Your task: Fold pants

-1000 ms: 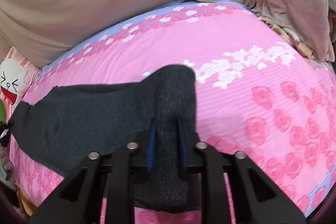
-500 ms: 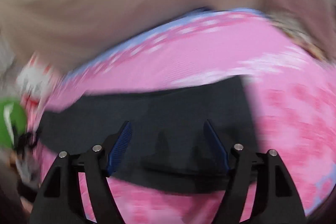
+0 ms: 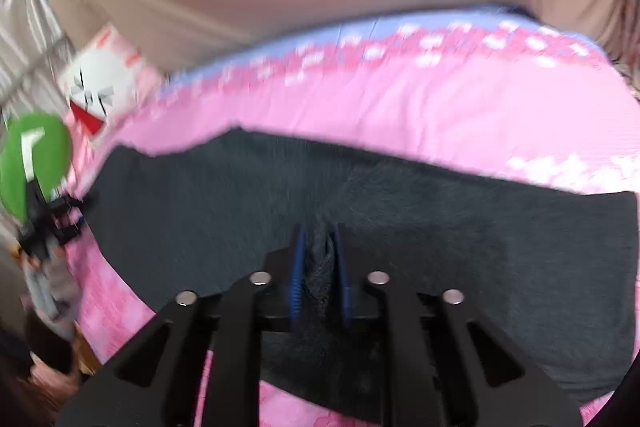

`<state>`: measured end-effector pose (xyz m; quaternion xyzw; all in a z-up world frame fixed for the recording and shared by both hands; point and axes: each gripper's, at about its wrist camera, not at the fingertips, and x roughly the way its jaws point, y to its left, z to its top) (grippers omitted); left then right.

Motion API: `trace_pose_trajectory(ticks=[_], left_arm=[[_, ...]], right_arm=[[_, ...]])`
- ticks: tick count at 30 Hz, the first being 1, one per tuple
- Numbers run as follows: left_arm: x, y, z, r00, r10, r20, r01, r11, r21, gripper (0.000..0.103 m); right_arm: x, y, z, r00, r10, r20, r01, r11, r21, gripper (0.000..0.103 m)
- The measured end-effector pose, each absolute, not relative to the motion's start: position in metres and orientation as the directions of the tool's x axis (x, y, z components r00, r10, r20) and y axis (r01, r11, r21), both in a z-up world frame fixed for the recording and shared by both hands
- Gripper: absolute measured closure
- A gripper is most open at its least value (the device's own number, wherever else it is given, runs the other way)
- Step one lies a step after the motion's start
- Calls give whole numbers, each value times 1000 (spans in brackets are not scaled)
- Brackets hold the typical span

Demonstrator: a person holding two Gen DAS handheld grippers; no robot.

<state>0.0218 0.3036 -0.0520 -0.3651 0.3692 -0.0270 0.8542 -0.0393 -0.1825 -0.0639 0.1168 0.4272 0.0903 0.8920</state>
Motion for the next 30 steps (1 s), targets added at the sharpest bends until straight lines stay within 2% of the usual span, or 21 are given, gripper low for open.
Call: trace_pose_trajectory(ticks=[3,5,10,12,13,14,19,22,25,26,27,29,30], left_arm=[[22,305,-54,723,-324,-610,-225,724,-652,74],[23,304,-54,723,-324,-610,-225,724,-652,74],[23,305,-55,724,-328,-607,-222,723,-654,74],[23,306,-56,723,-330,-607,-223,720,-657,73],[23,306,-56,722,-330,-608,-224,720,-657,73],[23,305,-56,722,-330,-608,-224,720,-656,73],[23,305,-56,722,-330,-608,-224,720,-657,73],[23,306,-56,722,-330,-608,-224,720,-657,73],[24,306,-57,722,-334,-606,-223,716,-661,73],[23,305,-56,722,-333,-607,-223,718,-659,73],[23,306,-56,722,-334,-606,-223,717,-660,73],[24,305,-56,722,-333,-607,-222,720,-658,72],[24,305,-56,721,-333,-608,-220,721,-657,72]], right_arm=[[-50,-178,-64,631,278,-725,-82,952,294,69],[-57,-182,-60,642,288,-710,-77,946,315,68],[-73,-180,-67,620,229,-750,-76,970,233,67],[-78,-179,-67,629,218,-746,-82,973,214,71],[-78,-182,-66,628,240,-740,-82,966,244,79],[-79,-187,-65,626,265,-734,-83,958,275,92],[-73,-210,-42,684,377,-625,-70,886,458,96],[-64,-197,-31,702,378,-603,-108,894,435,96],[-47,-173,-64,617,281,-735,-94,954,286,91],[-50,-169,-67,636,269,-723,-102,958,267,90],[-54,-168,-64,644,270,-716,-111,959,262,72],[-59,-167,-57,649,259,-716,-109,962,249,50],[-60,-166,-55,659,240,-713,-109,968,226,50]])
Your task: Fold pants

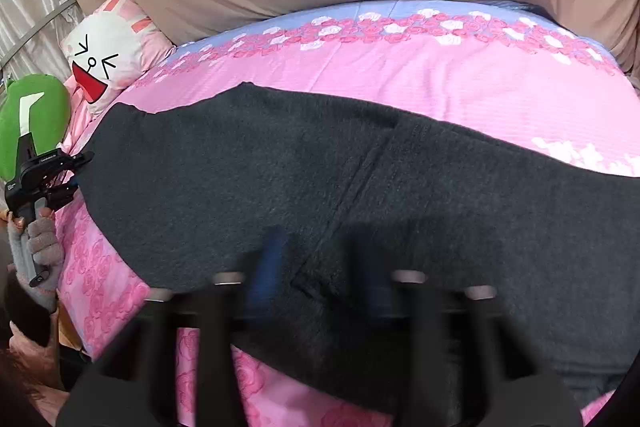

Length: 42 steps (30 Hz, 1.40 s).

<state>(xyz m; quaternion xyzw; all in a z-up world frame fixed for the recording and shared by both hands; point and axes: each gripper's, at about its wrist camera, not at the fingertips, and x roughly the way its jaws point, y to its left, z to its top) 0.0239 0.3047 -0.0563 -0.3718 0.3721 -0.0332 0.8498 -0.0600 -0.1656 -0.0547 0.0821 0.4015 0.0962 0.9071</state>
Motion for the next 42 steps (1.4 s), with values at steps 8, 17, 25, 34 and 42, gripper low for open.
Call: trace_pose_trajectory(ticks=[8,17,25,34,42], left_arm=[[24,306,-59,721,-347,-599,-216,709,-671,71],[23,309,-62,722,-368,-586,-207,694,-690,71],[26,308,-57,723,-378,-578,-185,700,-690,75],[10,208,67,753,-471,-460,141,798,-586,88],[-7,23,122,599,-666,-445,497,745,-446,61]], right_arm=[[-47,-182,-59,638,206,-742,-24,969,247,93],[-40,-130,-67,606,340,-719,-188,940,286,85],[-68,-206,-40,716,333,-614,-46,900,434,43],[-86,-271,-70,768,181,-614,192,849,491,33],[-98,-278,-67,800,244,-548,119,831,544,20]])
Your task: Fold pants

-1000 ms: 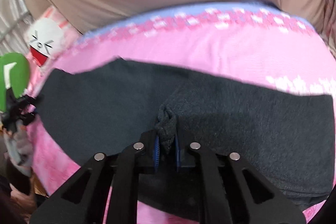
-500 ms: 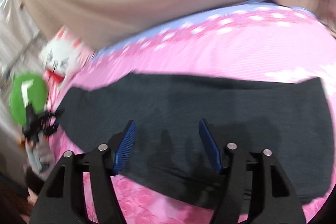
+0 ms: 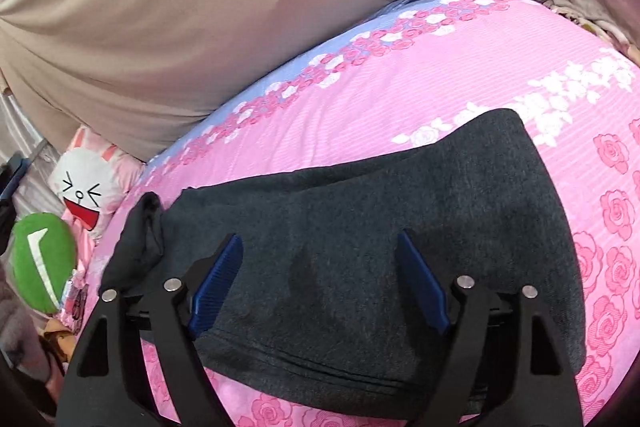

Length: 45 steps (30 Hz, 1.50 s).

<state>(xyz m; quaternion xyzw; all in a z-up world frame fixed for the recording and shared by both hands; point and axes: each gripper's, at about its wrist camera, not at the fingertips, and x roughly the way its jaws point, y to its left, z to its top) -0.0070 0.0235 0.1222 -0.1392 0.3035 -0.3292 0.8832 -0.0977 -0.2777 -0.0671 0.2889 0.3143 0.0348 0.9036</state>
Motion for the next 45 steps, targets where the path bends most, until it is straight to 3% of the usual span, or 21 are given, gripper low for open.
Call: trace_pose_trajectory(ticks=[1,3,6,8,11,16,19,22,25,29,32,36,37,38,40,45], left_arm=[[-4,21,113,601,-661,-449,468,747,-472,43],[0,30,100,622,-619,-480,405,778,-480,38],[4,52,79,674,-464,-574,278,880,-385,29],[1,63,64,704,-304,-642,205,952,-227,26],[-3,63,37,733,-60,-677,139,988,63,21],[2,22,-14,761,131,-635,184,895,406,17],[7,6,-34,766,171,-620,213,843,494,17],[18,7,-49,732,144,-666,241,860,450,46],[29,32,-29,683,4,-731,235,946,225,86],[21,68,34,707,-187,-682,217,975,-42,92],[0,64,91,710,-359,-606,327,930,-167,92],[-36,5,139,636,-575,-516,541,808,-234,89],[-41,-22,137,569,-637,-521,599,754,-268,81],[-44,-42,130,529,-662,-531,628,726,-281,55],[-49,-80,105,501,-659,-560,642,718,-270,23],[-36,-87,70,478,-632,-610,595,744,-305,24]], right_arm=[[-99,-279,-67,804,252,-538,112,825,554,18],[-101,-280,-67,808,270,-524,100,814,572,18],[-101,-280,-66,809,288,-512,85,805,587,16],[-100,-278,-66,806,290,-516,81,810,581,15],[-98,-274,-65,803,278,-528,80,827,557,15],[-97,-270,-64,798,247,-550,102,844,526,15],[-96,-269,-65,794,238,-560,111,848,519,15],[-95,-269,-66,792,236,-563,114,848,517,15],[-93,-269,-67,787,240,-569,116,848,517,14],[-93,-267,-66,787,248,-564,110,844,524,14],[-94,-273,-66,795,270,-543,99,825,556,14],[-99,-284,-66,815,303,-495,81,785,614,14],[-101,-288,-65,820,315,-479,75,769,635,14],[-105,-292,-64,827,321,-462,73,752,655,14],[-115,-302,-62,835,335,-436,64,729,682,14],[-138,-321,-65,812,341,-473,90,728,680,14]])
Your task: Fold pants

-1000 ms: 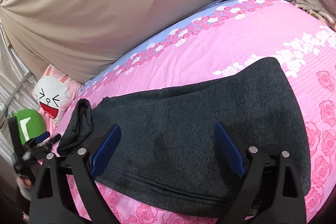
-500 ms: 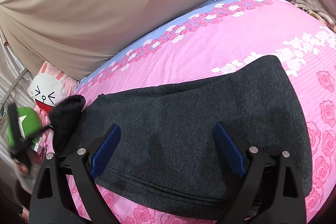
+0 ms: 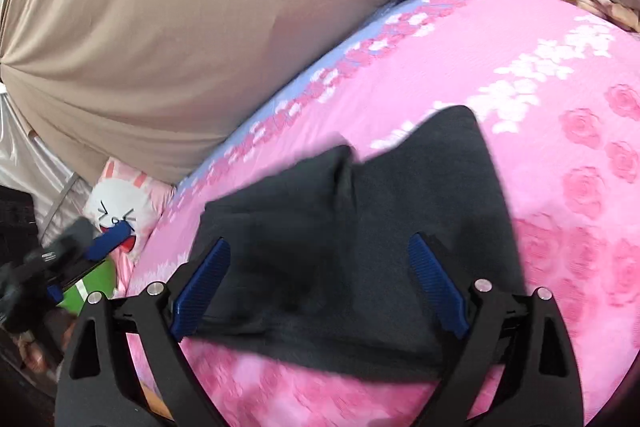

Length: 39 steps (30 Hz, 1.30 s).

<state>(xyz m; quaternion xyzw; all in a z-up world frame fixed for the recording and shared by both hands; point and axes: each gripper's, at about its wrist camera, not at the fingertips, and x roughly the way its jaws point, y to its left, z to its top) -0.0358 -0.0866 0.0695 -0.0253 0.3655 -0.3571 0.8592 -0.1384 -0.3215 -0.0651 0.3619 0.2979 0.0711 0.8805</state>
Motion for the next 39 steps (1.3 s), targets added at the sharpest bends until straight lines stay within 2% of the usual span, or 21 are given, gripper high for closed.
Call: trace_pose_trajectory(ticks=[4,8,10,14,18,19,22,24,27,31,33,36,37,39], left_arm=[[-23,-47,65,531,-597,-601,503,793,-343,24],[-12,-4,56,602,-496,-626,385,867,-317,24],[-9,11,52,613,-471,-634,349,882,-317,24],[-11,34,43,651,-385,-654,277,923,-268,24],[-11,41,33,647,-367,-668,269,930,-250,24],[-11,40,31,643,-369,-671,269,929,-253,24],[-9,40,23,625,-377,-683,264,926,-269,24],[-9,41,21,620,-382,-686,263,924,-277,24],[-8,42,23,621,-386,-683,263,923,-283,24],[-11,43,32,616,-428,-661,291,904,-314,21],[-9,40,31,603,-447,-661,302,895,-329,19],[1,25,16,553,-468,-689,317,883,-346,19],[5,19,10,533,-476,-700,319,879,-355,19],[15,5,-4,477,-498,-724,319,866,-385,19]], right_arm=[[-137,-333,-73,807,405,-430,67,660,748,10],[-117,-320,-72,784,385,-486,81,714,696,6],[-111,-311,-67,785,340,-518,98,758,645,6],[-125,-305,-39,855,182,-486,132,829,543,7],[-106,-291,-47,788,294,-542,63,836,545,7],[-96,-286,-57,752,318,-577,64,836,544,9],[-81,-274,-71,707,320,-631,72,854,515,36],[-77,-268,-65,709,338,-619,35,860,509,84],[-82,-269,-39,741,342,-578,1,860,511,87],[-122,-289,9,829,261,-494,4,881,473,88],[-138,-301,7,836,158,-525,85,909,409,88],[-139,-329,-49,734,84,-674,254,887,386,85],[-138,-332,-62,717,76,-692,278,880,385,80],[-146,-339,-68,743,110,-660,276,848,453,73]])
